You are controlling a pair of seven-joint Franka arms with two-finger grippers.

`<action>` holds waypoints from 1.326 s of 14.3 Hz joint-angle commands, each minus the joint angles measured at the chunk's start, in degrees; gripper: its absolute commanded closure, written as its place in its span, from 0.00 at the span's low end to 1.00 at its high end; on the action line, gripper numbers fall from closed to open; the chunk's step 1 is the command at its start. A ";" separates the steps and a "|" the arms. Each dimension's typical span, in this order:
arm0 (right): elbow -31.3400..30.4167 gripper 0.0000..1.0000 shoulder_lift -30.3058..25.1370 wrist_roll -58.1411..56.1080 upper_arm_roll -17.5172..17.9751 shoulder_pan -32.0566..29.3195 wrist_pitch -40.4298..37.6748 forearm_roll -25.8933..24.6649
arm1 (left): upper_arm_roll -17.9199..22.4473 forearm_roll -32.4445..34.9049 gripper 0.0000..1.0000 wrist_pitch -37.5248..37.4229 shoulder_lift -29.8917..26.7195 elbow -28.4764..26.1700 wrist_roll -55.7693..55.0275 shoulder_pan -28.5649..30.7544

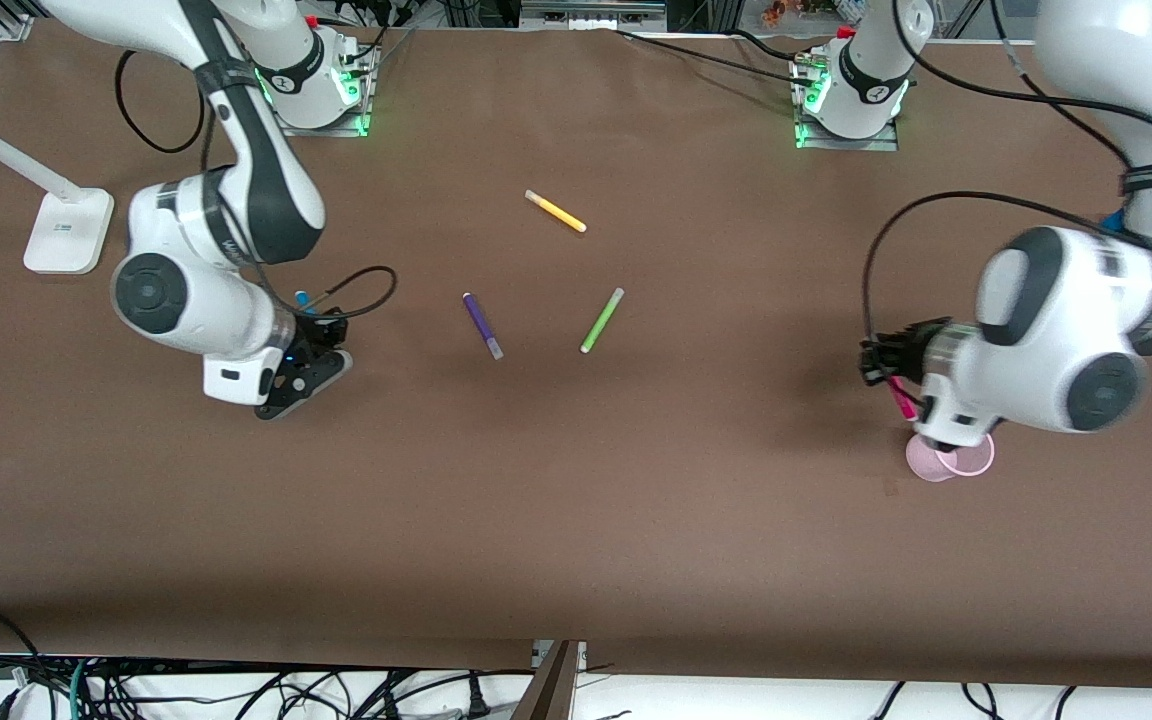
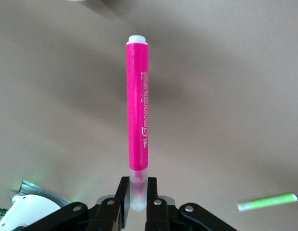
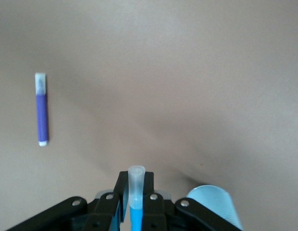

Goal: Place pink and blue markers in matching cups
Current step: 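Carry the pink marker over the pink cup while the right gripper carries blue, then lower and release the markers into the matching cups with both grippers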

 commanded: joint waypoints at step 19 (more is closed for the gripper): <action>-6.04 1.00 -2.33 -66.40 -0.87 -14.30 -9.56 21.52 | -0.50 -7.80 1.00 -4.60 17.31 17.17 12.76 13.20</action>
